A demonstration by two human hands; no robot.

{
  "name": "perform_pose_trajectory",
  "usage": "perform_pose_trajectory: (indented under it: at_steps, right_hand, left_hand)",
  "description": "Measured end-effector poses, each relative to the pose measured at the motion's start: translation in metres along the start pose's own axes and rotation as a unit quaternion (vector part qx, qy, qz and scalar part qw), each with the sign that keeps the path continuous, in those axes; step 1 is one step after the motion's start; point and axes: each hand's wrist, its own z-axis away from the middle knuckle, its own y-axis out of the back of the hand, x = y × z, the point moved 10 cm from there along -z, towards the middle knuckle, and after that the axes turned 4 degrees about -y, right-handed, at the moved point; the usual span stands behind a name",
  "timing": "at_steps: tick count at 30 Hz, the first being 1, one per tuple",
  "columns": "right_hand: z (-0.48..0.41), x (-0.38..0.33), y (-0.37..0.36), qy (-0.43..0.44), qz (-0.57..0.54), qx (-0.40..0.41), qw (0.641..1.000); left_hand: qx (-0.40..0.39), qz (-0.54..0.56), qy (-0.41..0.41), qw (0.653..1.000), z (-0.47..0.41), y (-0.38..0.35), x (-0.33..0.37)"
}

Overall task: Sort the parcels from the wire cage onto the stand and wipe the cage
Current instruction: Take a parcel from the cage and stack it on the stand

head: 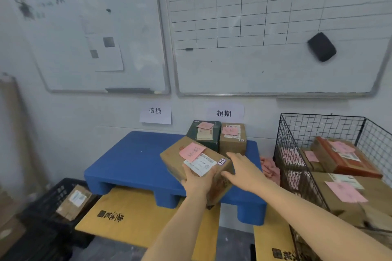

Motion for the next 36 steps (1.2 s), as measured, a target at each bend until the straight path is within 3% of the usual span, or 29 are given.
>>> perform_pose_trajectory:
  at_steps: [7,14,20,22,24,27,29,30,34,36]
  right_hand:
    - [-0.057,0.039,-0.019,-0.033,-0.04,-0.068,0.996]
    - [-0.077,0.069,-0.035,-0.073,-0.086,-0.085,0.99]
    - [-0.087,0.057,-0.042,0.017,-0.084,-0.103,0.991]
    - [-0.09,0.071,-0.049,-0.005,-0.103,-0.102,0.989]
    - [-0.089,0.08,-0.054,-0.027,-0.092,-0.11,0.989]
    - [-0.087,0.079,-0.05,-0.036,-0.062,-0.093,0.993]
    - [-0.089,0.08,-0.051,-0.047,-0.031,-0.09,0.994]
    - [-0.09,0.081,-0.054,-0.052,-0.021,-0.093,0.994]
    - [-0.09,0.081,-0.064,-0.05,0.012,-0.116,0.992]
    - [-0.092,0.083,-0.062,-0.053,0.016,-0.112,0.992]
  left_hand:
    - [0.01,0.026,0.079,0.996,-0.047,-0.054,-0.006]
    - [0.017,-0.069,0.077,0.995,-0.05,-0.092,-0.008]
    - [-0.052,-0.094,0.063,0.992,-0.064,-0.108,-0.01]
    - [-0.11,-0.176,0.029,0.978,-0.07,-0.109,-0.008]
    - [-0.133,-0.303,-0.047,0.942,-0.081,-0.099,0.006]
    - [-0.049,-0.434,-0.187,0.88,-0.104,-0.064,0.05]
    - [-0.016,-0.496,-0.228,0.838,-0.122,-0.046,0.065]
    - [-0.016,-0.515,-0.223,0.827,-0.133,-0.039,0.064]
    - [-0.062,-0.495,-0.109,0.86,-0.169,-0.02,0.028]
    - [-0.083,-0.509,-0.08,0.853,-0.176,-0.021,0.017]
